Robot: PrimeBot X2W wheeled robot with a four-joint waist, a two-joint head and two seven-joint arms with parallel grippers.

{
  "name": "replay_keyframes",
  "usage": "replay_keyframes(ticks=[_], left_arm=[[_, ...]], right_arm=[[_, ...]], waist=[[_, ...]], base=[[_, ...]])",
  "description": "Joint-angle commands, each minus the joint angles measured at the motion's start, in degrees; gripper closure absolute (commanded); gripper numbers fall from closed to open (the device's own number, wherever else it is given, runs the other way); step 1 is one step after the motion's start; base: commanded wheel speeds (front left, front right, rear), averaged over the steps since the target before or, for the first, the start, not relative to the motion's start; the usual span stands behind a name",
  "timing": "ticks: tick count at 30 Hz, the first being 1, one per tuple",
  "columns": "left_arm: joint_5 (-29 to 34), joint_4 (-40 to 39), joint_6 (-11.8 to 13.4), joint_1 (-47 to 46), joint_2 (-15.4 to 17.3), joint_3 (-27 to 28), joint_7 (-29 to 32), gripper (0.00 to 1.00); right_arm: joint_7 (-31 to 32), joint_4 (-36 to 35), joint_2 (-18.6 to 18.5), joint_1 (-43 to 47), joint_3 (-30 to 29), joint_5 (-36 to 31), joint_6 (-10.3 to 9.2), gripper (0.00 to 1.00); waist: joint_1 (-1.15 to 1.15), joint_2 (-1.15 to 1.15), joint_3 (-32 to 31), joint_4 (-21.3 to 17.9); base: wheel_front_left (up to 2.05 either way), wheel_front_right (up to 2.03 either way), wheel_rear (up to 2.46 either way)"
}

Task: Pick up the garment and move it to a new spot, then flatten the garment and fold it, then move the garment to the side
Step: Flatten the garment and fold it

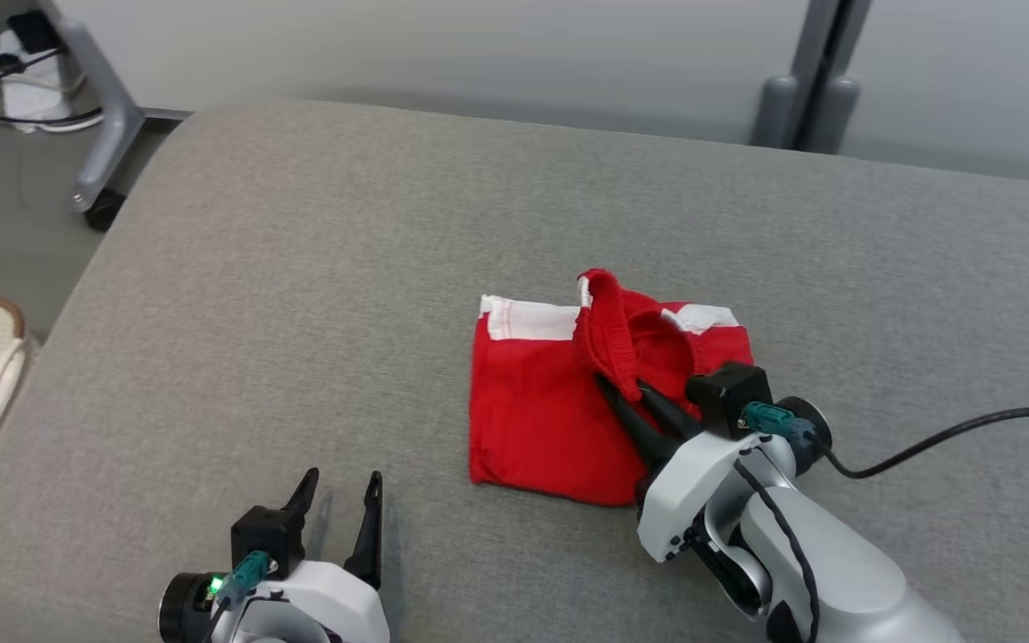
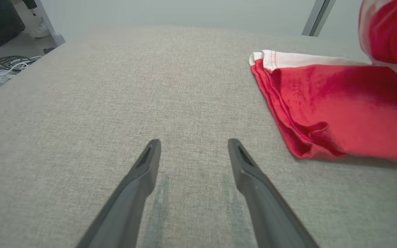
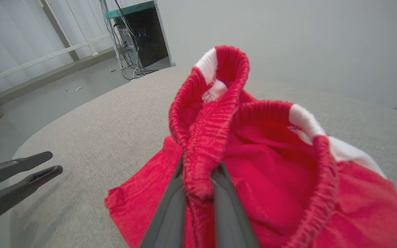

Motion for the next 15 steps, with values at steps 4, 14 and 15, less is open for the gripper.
replay_keyframes(ticks=[4, 14, 15], left_arm=[[-0.67, 0.11, 0.51, -0.56, 0.24, -1.14, -0.23, 0.0], [0.36, -1.54, 1.54, 0.61, 0.22, -0.05, -0.24, 0.0], [0.78, -1.91, 1.59, 0.81, 0.24, 0.37, -0.24, 0.0]], right_arm=[[0.05, 2.76, -0.19, -2.27, 4.48, 2.67, 0.0, 0.99], [-1.21, 4.77, -0.32, -4.55, 4.6, 5.46, 0.0, 0.0], [-1.23, 4.23, -0.28, -4.69, 3.21, 4.64, 0.0, 0.0]], waist=[[0.0, 0.0, 0.19, 6.73], [0.0, 0.0, -0.83, 6.1], [0.0, 0.0, -0.95, 5.38]], base=[[0.0, 0.0, 0.0], [0.0, 0.0, 0.0], [0.0, 0.0, 0.0]])
